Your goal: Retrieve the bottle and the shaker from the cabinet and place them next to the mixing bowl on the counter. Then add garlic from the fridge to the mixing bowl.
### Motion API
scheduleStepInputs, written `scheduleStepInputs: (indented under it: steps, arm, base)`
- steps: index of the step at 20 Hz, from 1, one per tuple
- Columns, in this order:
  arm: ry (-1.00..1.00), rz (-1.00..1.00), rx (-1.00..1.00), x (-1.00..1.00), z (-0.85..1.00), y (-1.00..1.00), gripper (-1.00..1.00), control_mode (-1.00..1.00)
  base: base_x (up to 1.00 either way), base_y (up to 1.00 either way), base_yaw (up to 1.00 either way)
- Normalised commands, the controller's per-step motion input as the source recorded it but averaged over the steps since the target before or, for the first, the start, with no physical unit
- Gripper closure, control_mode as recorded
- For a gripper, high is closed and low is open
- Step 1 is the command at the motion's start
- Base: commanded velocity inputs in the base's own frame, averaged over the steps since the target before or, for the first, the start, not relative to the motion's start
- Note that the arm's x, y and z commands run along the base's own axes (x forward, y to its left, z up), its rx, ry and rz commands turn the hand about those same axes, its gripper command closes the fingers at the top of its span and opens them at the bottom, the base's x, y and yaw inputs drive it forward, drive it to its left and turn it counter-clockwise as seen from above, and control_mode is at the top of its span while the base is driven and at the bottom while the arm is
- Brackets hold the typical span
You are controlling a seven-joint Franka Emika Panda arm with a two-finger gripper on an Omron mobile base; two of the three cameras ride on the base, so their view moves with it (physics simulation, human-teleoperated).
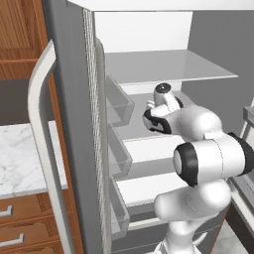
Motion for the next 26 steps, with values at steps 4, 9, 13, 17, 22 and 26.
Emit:
scheduleStepInputs:
  steps: [4, 9, 13, 17, 22, 26]
  arm:
    - [0.00, 0.00, 0.00, 0.25, -0.17, 0.00, 1.00, -1.00]
    - [-0.03, 0.00, 0.00, -0.07, -0.08, 0.00, 1.00, -1.00]
    - [-0.12, 0.00, 0.00, -0.87, -0.02, 0.00, 1.00, -1.00]
    - [-0.12, 0.09, 0.01, -1.00, 0.24, -0.03, 1.00, -1.00]
    - [-0.03, 0.30, 0.11, -1.00, 0.56, -0.10, 1.00, -1.00]
    - [0.00, 0.52, 0.11, -1.00, 0.48, -0.01, 1.00, -1.00]
  base:
    - [0.00, 0.00, 0.00]
    - [0.00, 0.00, 0.00]
    - [0.00, 0.00, 0.00]
    - [0.00, 0.00, 0.00]
    - [0.00, 0.00, 0.00]
    - [0.00, 0.00, 0.00]
